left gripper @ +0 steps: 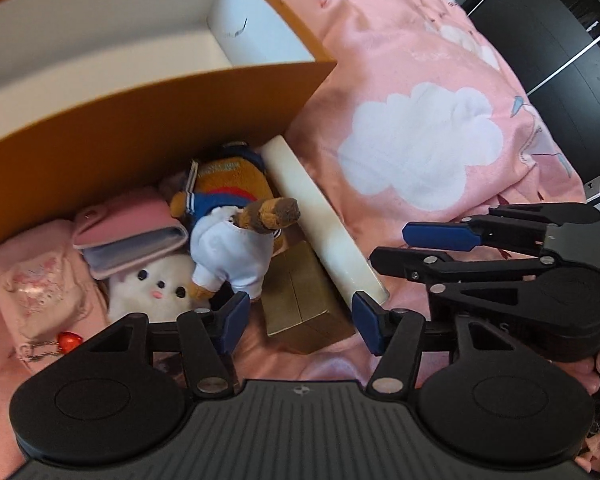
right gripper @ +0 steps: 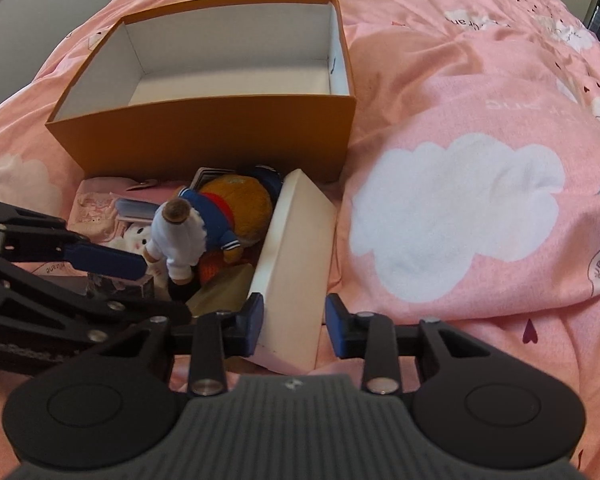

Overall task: Organize objects
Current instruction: 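Close the left gripper on the gold box while the right gripper grasps the white tube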

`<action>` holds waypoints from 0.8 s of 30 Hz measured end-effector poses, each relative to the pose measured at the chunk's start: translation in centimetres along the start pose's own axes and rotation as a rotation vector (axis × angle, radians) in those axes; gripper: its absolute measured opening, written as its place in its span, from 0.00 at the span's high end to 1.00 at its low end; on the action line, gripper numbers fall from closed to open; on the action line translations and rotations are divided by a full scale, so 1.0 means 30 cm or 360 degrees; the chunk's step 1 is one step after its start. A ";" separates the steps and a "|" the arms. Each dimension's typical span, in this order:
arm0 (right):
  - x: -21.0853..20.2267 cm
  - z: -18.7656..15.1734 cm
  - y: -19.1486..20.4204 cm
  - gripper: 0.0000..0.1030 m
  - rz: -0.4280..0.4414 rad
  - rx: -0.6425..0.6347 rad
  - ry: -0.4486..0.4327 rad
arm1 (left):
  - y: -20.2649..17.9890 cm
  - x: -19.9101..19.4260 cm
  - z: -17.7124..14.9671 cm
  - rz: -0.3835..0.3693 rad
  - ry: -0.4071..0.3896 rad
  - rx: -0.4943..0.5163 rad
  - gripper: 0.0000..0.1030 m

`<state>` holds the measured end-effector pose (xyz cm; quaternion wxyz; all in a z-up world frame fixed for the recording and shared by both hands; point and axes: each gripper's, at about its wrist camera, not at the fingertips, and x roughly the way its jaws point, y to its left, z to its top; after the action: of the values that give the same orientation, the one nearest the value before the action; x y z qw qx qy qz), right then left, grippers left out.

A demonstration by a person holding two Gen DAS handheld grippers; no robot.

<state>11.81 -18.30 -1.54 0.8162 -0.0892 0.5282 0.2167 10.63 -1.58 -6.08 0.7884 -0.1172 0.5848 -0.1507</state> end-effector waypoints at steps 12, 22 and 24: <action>0.068 0.074 -0.064 0.65 0.0084 0.0015 0.0069 | 0.040 0.134 0.027 -0.0030 0.0215 -0.0129 0.36; 0.118 0.145 -0.059 0.65 0.0073 -0.0001 0.0074 | 0.029 0.080 0.015 -0.0007 0.0139 -0.0062 0.46; 0.109 0.154 -0.064 0.65 0.0127 0.0028 0.0079 | 0.020 0.060 0.013 0.0019 0.0113 -0.0030 0.46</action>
<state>17.61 -17.42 -2.69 0.7943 -0.0662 0.5533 0.2420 11.55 -1.68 -7.78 0.7669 -0.1157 0.6145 -0.1445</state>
